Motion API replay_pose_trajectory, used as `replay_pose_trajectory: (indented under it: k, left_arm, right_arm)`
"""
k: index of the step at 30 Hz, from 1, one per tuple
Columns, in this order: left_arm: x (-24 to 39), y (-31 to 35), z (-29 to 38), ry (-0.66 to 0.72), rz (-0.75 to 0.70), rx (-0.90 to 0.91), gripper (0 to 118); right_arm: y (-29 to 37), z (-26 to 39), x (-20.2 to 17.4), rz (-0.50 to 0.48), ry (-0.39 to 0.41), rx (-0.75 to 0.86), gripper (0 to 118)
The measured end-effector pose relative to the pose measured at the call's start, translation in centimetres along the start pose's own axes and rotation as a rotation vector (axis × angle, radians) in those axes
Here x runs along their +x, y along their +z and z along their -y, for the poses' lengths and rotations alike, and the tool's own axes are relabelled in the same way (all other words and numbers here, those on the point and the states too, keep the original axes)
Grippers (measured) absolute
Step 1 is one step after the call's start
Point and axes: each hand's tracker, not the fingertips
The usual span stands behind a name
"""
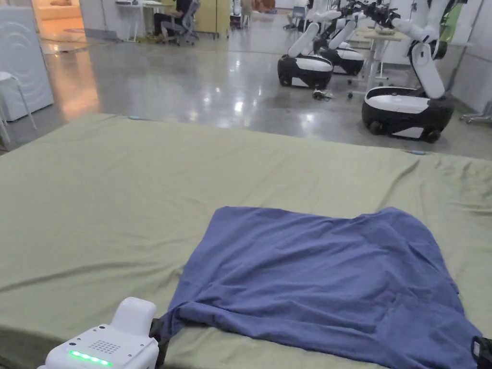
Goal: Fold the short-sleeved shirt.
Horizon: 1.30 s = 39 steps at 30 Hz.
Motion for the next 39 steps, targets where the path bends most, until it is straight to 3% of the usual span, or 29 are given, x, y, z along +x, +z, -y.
replay_pose_trajectory:
  k: [3, 4, 7, 10, 11, 12, 13, 15, 16, 17, 18, 19, 20, 21, 26, 27, 29, 30, 39]
  left_arm:
    - [0.6, -0.2, -0.4, -0.05, -0.012, 0.018, 81]
    - [0.7, -0.4, -0.5, -0.067, -0.012, 0.031, 91]
    - [1.2, -2.3, -1.1, -0.099, -0.018, -0.009, 91]
    - [1.0, -4.6, -1.5, -0.107, -0.019, -0.054, 88]
    - [1.1, -5.2, -1.7, -0.101, -0.025, -0.059, 81]
    - [1.0, -5.5, -1.8, -0.096, -0.021, -0.064, 55]
    - [1.0, -5.9, -2.0, -0.097, -0.007, -0.078, 5]
    - [1.2, -6.2, -2.4, -0.12, -0.039, -0.124, 5]
    - [1.3, -6.0, -2.6, -0.102, 0.047, -0.155, 5]
    - [1.6, -5.5, -2.7, -0.103, 0.013, -0.129, 5]
    - [1.5, -5.5, -2.7, -0.109, -0.01, -0.099, 5]
    - [1.4, -5.3, -3.0, -0.105, 0.001, -0.103, 5]
    - [1.4, -5.2, -3.3, -0.083, 0.015, -0.113, 5]
    - [1.5, -5.2, -3.4, -0.078, 0.015, -0.113, 5]
    - [1.1, -5.9, -3.5, -0.082, 0.009, -0.119, 5]
    - [1.2, -5.9, -3.5, -0.081, 0.008, -0.121, 5]
    - [1.4, -5.7, -3.4, -0.083, 0.007, -0.127, 5]
    - [1.0, -5.9, -3.3, -0.082, 0.01, -0.128, 5]
    - [0.8, -3.4, -5.1, -0.12, -0.035, -0.079, 5]
  right_arm:
    - [-0.2, 0.2, -0.6, -0.008, 0.002, -0.022, 8]
    - [-0.3, 0.2, -0.8, -0.008, 0.004, -0.024, 8]
    - [-0.4, 0.3, -0.9, -0.009, 0.002, -0.034, 8]
    - [-0.8, 0.5, -0.2, 0.002, 0.002, -0.057, 8]
    - [-0.9, 0.6, 0.1, 0.01, 0.007, -0.066, 8]
    - [-1.0, 0.7, 0.5, 0.025, 0.011, -0.078, 8]
    - [-1.1, 0.8, 1.0, 0.041, 0.011, -0.086, 8]
    - [-1.1, 1.1, 2.1, 0.068, -0.009, -0.101, 8]
    - [-1.2, 1.4, 2.9, 0.092, -0.025, -0.108, 9]
    - [-1.4, 1.5, 3.6, 0.097, -0.035, -0.112, 19]
    - [-1.5, 1.7, 4.2, 0.087, -0.046, -0.118, 40]
    - [-1.9, 1.9, 4.7, 0.074, -0.062, -0.132, 88]
    - [-2.5, 2.3, 5.1, 0.057, -0.074, -0.161, 116]
    - [-3.3, 2.6, 5.3, 0.043, -0.071, -0.201, 116]
    - [-6.5, 3.9, 5.1, 0.034, -0.021, -0.254, 112]
    - [-6.7, 3.9, 5.1, 0.033, -0.026, -0.249, 104]
    - [-6.6, 3.7, 5.3, 0.036, -0.051, -0.239, 30]
    - [-6.6, 3.5, 5.4, 0.007, -0.103, -0.249, 10]
    - [-2.4, -0.3, 5.2, 0.015, -0.111, -0.196, 10]
